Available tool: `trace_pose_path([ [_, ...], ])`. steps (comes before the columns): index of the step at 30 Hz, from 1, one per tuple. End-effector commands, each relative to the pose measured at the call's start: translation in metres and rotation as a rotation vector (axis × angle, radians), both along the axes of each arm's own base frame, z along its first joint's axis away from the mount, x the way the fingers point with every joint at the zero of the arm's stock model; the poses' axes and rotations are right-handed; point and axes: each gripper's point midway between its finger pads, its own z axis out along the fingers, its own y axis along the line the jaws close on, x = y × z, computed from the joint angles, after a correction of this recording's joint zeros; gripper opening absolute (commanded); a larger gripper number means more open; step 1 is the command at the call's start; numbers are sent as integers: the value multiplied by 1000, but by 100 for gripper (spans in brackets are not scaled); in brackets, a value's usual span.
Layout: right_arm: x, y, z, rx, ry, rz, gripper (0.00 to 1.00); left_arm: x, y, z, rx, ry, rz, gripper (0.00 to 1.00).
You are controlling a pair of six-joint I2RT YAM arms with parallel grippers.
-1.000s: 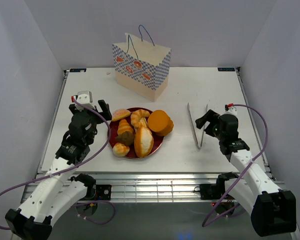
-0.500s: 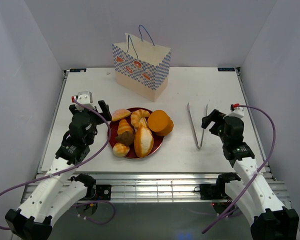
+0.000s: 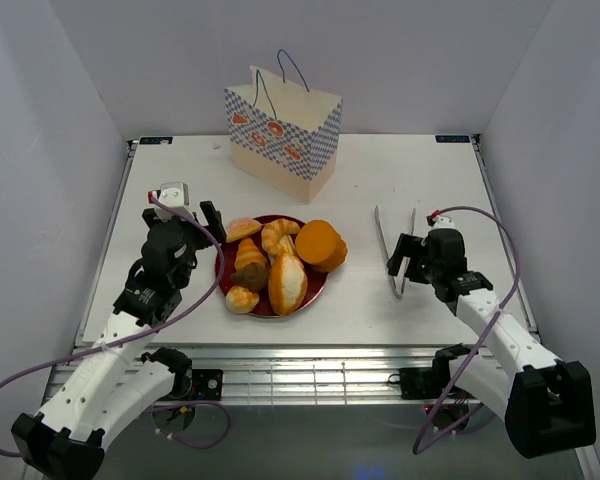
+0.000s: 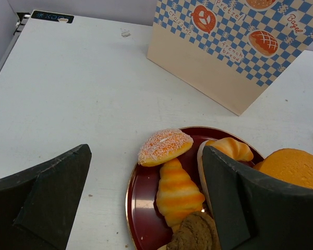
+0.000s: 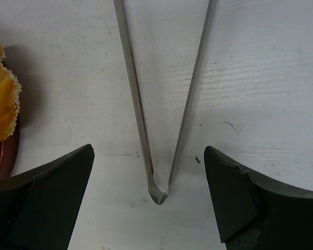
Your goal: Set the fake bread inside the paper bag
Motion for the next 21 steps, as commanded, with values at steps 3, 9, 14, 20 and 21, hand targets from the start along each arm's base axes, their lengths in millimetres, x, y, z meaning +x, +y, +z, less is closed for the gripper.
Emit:
trace_pose_path([
  [3, 3, 11, -12, -51, 57, 58, 91, -1, -1, 11, -18, -23, 2, 98],
  [9, 11, 9, -30, -112, 102, 34, 90, -3, -1, 16, -29, -37, -6, 98],
  [14, 29, 5, -37, -147, 102, 1, 90, -4, -2, 18, -33, -41, -13, 98],
  [20, 44, 7, -54, -162, 128, -10, 93, -3, -1, 15, -28, -35, -4, 98],
  [21, 46, 8, -55, -160, 131, -12, 94, -3, -1, 15, -28, -34, -6, 98],
])
